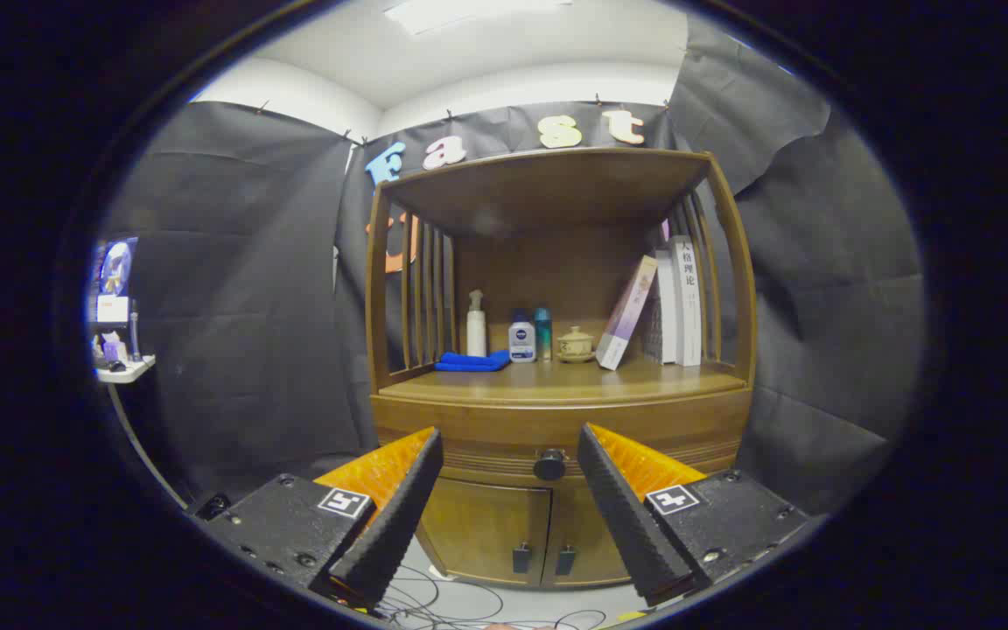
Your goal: Pull open the drawer, take out the items inside it, and place them on the countertop above the cabinet.
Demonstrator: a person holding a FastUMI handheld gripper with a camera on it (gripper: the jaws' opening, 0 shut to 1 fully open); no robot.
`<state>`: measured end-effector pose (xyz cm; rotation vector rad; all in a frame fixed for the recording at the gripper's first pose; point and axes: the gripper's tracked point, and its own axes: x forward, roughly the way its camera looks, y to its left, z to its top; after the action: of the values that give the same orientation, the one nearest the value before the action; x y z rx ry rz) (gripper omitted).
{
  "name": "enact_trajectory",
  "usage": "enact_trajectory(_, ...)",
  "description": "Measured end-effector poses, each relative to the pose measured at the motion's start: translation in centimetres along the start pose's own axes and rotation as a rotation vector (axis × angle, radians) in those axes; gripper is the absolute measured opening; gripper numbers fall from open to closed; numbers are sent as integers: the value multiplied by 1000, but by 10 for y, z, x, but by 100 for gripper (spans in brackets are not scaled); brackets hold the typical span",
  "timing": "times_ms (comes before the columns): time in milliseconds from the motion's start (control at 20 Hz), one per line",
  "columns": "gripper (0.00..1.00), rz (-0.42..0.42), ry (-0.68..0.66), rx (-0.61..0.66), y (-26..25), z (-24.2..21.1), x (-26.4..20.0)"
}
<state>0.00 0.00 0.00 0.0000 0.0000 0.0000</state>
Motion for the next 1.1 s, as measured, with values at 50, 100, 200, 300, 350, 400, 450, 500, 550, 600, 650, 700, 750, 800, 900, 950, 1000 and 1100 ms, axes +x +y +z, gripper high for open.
enact_trajectory(50, 100, -4, 1, 2, -1, 0, 0)
enact_trajectory(100, 100, -4, 2, 3, -1, -1, 0)
enact_trajectory(200, 99, -8, 4, 3, -2, -2, -1)
enact_trajectory(300, 100, -12, 5, 3, -4, -3, -1)
enact_trajectory(350, 100, -13, 7, 4, -4, -4, 0)
enact_trajectory(400, 100, -19, 12, 4, -6, -7, 1)
enact_trajectory(450, 100, -21, 15, 7, -7, -9, 2)
enact_trajectory(500, 99, -27, 19, 10, -9, -11, 6)
enact_trajectory(550, 99, -28, 26, 12, -11, -14, 10)
enact_trajectory(600, 99, -34, 31, 15, -12, -17, 14)
enact_trajectory(650, 99, -36, 29, 19, -13, -19, 19)
enact_trajectory(700, 99, -45, 36, 20, -16, -23, 25)
enact_trajectory(750, 99, -50, 41, 17, -18, -26, 33)
enact_trajectory(800, 99, -58, 48, 13, -21, -29, 40)
enact_trajectory(900, 99, -81, 63, 14, -29, -38, 57)
enact_trajectory(950, 99, -96, 78, 21, -34, -45, 68)
enact_trajectory(1000, 98, -112, 94, 37, -39, -52, 79)
enact_trajectory(1100, 95, -139, 104, 89, -46, -59, 98)
